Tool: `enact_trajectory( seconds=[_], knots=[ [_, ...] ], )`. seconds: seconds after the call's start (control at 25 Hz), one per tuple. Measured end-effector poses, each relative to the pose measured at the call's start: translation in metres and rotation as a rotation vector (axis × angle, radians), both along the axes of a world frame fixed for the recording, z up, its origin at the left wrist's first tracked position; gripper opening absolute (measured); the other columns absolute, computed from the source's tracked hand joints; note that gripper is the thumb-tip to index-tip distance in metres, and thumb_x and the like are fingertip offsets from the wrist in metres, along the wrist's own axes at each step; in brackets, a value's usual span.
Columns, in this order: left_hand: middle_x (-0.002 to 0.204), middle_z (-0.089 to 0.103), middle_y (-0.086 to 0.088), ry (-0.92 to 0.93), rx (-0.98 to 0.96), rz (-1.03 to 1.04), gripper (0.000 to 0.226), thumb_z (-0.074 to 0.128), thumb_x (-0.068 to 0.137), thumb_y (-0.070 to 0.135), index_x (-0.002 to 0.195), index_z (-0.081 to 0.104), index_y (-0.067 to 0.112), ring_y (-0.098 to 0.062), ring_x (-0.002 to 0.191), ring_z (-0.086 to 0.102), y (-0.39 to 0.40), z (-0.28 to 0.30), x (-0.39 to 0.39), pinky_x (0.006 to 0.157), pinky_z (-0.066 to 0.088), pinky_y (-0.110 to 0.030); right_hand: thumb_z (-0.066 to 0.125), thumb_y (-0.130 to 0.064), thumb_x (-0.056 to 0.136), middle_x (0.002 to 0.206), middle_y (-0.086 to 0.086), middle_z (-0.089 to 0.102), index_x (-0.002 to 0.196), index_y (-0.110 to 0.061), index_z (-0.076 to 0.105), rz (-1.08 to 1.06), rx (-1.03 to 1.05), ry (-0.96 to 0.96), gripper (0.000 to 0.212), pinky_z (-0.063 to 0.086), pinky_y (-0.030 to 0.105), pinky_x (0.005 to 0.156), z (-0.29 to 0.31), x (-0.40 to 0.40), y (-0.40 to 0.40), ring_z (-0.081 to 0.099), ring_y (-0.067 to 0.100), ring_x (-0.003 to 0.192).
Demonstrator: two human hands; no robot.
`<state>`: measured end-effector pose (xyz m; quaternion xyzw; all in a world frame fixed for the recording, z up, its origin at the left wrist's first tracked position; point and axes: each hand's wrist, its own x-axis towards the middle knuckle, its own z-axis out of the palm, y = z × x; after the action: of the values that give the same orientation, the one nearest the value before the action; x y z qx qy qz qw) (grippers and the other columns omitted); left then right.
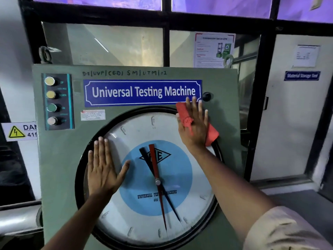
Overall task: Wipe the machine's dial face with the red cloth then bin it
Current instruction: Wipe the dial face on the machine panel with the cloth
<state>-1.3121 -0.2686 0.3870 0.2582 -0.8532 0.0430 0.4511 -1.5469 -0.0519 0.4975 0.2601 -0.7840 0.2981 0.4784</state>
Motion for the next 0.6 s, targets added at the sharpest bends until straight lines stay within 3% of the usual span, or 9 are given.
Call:
enact_trajectory(
  seconds=[0.2, 0.44, 0.6],
  knots=[
    [0.178, -0.002, -0.017, -0.009, 0.007, 0.007, 0.109, 0.027, 0.094, 0.075, 0.168, 0.003, -0.002, -0.029, 0.167, 0.000, 0.004, 0.002, 0.001, 0.136, 0.003, -0.048, 0.028, -0.051, 0.111, 0.181, 0.010, 0.011, 0.173, -0.016, 0.012, -0.177, -0.139, -0.163, 0.073, 0.015, 0.054, 0.135, -0.062, -0.002, 0.029, 0.011, 0.028, 0.168],
    [0.178, -0.004, -0.019, 0.004, 0.016, -0.011, 0.108, 0.030, 0.095, 0.073, 0.168, 0.000, -0.001, -0.030, 0.167, -0.003, 0.005, 0.002, -0.001, 0.136, -0.001, -0.047, 0.026, -0.051, 0.113, 0.179, 0.014, 0.016, 0.171, -0.009, 0.019, -0.152, -0.224, -0.267, 0.072, 0.025, 0.059, 0.131, -0.166, 0.029, 0.030, 0.020, 0.031, 0.166],
    [0.178, -0.007, -0.021, 0.024, 0.048, -0.015, 0.109, 0.032, 0.096, 0.072, 0.168, -0.003, -0.002, -0.031, 0.167, -0.008, 0.013, 0.005, -0.006, 0.135, -0.003, -0.047, 0.031, -0.050, 0.113, 0.180, 0.014, 0.015, 0.173, -0.013, 0.015, -0.170, -0.186, -0.245, 0.072, 0.024, 0.060, 0.131, -0.140, 0.034, 0.009, 0.017, 0.031, 0.167]
  ],
)
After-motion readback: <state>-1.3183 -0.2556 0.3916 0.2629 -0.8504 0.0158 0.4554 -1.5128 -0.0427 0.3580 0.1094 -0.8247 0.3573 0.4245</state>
